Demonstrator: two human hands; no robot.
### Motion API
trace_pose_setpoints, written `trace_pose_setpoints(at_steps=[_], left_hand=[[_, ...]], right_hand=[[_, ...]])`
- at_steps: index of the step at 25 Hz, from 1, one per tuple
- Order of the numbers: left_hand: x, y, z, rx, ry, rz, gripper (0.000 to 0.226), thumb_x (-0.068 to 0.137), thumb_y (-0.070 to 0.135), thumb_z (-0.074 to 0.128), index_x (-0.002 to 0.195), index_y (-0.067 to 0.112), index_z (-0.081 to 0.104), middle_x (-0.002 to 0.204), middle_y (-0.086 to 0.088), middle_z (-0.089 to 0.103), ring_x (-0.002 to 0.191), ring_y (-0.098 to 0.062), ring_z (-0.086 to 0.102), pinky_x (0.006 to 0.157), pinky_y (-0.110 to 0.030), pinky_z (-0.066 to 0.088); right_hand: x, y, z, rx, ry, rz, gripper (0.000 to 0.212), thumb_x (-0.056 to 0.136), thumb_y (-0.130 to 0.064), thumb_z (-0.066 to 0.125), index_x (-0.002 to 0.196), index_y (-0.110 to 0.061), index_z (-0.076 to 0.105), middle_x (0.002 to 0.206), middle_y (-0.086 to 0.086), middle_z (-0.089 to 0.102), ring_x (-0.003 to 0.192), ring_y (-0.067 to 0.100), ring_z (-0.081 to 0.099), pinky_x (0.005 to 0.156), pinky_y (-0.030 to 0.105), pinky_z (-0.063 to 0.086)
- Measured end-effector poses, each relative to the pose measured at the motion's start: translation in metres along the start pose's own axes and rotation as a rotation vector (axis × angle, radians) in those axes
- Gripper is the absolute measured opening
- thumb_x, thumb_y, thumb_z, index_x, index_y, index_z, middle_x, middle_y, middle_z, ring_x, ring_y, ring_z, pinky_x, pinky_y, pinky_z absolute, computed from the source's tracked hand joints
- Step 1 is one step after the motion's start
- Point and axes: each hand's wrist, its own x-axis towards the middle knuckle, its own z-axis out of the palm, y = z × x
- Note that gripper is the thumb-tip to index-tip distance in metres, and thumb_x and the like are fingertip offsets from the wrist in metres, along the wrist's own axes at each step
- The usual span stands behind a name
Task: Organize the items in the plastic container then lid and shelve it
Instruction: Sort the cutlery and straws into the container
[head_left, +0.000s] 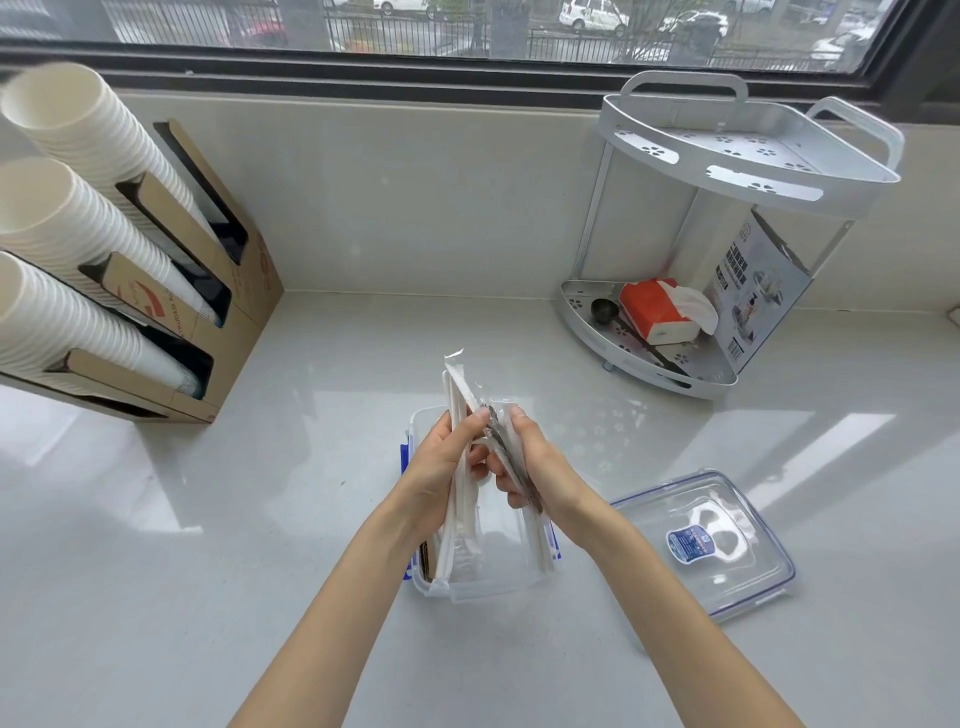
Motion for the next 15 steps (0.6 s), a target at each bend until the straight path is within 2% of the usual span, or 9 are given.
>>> trace_pose_setpoints(at_steps=[3, 5, 7, 9, 12, 15], left_hand=[[0.0, 0.0004, -0.0039, -0.042, 0.012, 0.007, 0.016, 0.089, 0.026, 0.051, 0.096, 0.013, 0.055, 0.066, 0.0, 0.059, 0.062, -0.015, 0.054, 0.067, -0.03, 0.044], [-0.0005, 0.0006, -0.0062, -0.063, 0.01, 0.021, 0.013, 0.089, 0.025, 0.051, 0.094, 0.015, 0.057, 0.077, -0.005, 0.061, 0.072, -0.021, 0.056, 0.076, -0.037, 0.044], [-0.002, 0.0026, -0.0061, -0.062, 0.024, 0.036, 0.01, 0.091, 0.023, 0.049, 0.089, 0.02, 0.058, 0.076, -0.003, 0.064, 0.07, -0.02, 0.059, 0.073, -0.036, 0.047], [-0.0026, 0.0056, -0.005, -0.055, 0.031, 0.047, 0.011, 0.091, 0.021, 0.048, 0.085, 0.021, 0.057, 0.071, 0.001, 0.065, 0.065, -0.017, 0.06, 0.07, -0.035, 0.047], [-0.0024, 0.0058, -0.0053, -0.02, 0.032, 0.066, 0.014, 0.091, 0.02, 0.048, 0.078, 0.02, 0.052, 0.065, 0.004, 0.064, 0.059, -0.012, 0.058, 0.065, -0.031, 0.044], [-0.0023, 0.0019, -0.0044, -0.018, 0.007, 0.041, 0.014, 0.092, 0.024, 0.046, 0.093, 0.016, 0.057, 0.083, -0.003, 0.069, 0.071, -0.017, 0.065, 0.064, -0.03, 0.054]], right_hand=[[-0.0021, -0.0009, -0.0025, 0.014, 0.026, -0.027, 0.045, 0.099, -0.034, 0.024, 0.076, -0.015, 0.057, 0.054, -0.011, 0.06, 0.048, 0.008, 0.048, 0.049, 0.019, 0.034], [-0.0007, 0.0024, -0.0032, -0.004, 0.039, -0.06, 0.023, 0.097, -0.023, 0.036, 0.081, -0.014, 0.05, 0.067, -0.004, 0.048, 0.056, 0.01, 0.039, 0.049, 0.017, 0.031], [0.0006, 0.0061, -0.0026, -0.043, 0.048, -0.079, 0.02, 0.094, -0.015, 0.041, 0.076, -0.017, 0.046, 0.064, -0.004, 0.038, 0.055, 0.01, 0.032, 0.048, 0.016, 0.03], [0.0018, 0.0077, -0.0011, -0.025, 0.08, -0.074, 0.02, 0.095, -0.021, 0.042, 0.077, -0.018, 0.048, 0.064, -0.005, 0.04, 0.055, 0.009, 0.033, 0.05, 0.017, 0.031], [0.0021, 0.0053, 0.0009, 0.041, 0.109, -0.088, 0.019, 0.093, -0.032, 0.046, 0.085, -0.016, 0.05, 0.069, -0.007, 0.046, 0.05, 0.003, 0.038, 0.044, 0.012, 0.031], [0.0038, 0.0031, 0.0001, -0.029, 0.112, -0.136, 0.011, 0.091, -0.023, 0.053, 0.092, -0.012, 0.053, 0.059, -0.009, 0.042, 0.045, 0.0, 0.042, 0.041, 0.01, 0.031]])
